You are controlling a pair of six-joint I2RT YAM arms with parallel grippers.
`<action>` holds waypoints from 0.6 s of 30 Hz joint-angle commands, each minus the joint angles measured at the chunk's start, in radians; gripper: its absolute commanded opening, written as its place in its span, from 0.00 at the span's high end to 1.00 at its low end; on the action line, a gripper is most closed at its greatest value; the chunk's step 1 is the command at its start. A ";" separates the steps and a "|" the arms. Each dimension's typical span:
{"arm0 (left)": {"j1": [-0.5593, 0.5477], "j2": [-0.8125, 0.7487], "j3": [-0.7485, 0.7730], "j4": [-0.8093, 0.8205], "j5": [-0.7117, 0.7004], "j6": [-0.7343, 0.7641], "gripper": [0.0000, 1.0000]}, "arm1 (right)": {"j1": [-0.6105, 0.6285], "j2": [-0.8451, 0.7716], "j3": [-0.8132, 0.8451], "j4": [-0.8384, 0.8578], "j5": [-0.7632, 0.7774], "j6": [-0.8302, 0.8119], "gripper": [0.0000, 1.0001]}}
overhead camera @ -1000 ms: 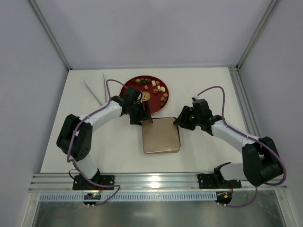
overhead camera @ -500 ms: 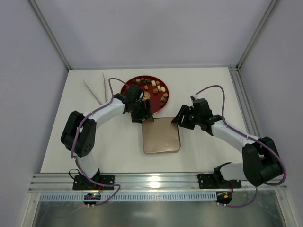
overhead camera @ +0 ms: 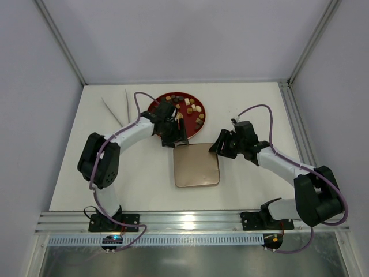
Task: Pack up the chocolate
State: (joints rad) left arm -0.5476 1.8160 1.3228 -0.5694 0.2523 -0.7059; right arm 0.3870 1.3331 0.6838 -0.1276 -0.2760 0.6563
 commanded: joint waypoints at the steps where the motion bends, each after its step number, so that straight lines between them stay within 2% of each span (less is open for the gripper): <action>1: -0.002 0.015 0.052 -0.014 -0.011 0.008 0.32 | 0.006 0.006 -0.001 0.034 0.003 -0.015 0.43; 18: 0.083 -0.086 0.064 -0.021 0.013 0.065 0.21 | 0.007 0.029 -0.001 0.036 0.014 -0.004 0.44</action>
State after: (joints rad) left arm -0.4671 1.8107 1.3628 -0.5850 0.2462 -0.6716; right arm 0.3874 1.3575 0.6823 -0.1272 -0.2749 0.6563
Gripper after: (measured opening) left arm 0.793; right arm 0.561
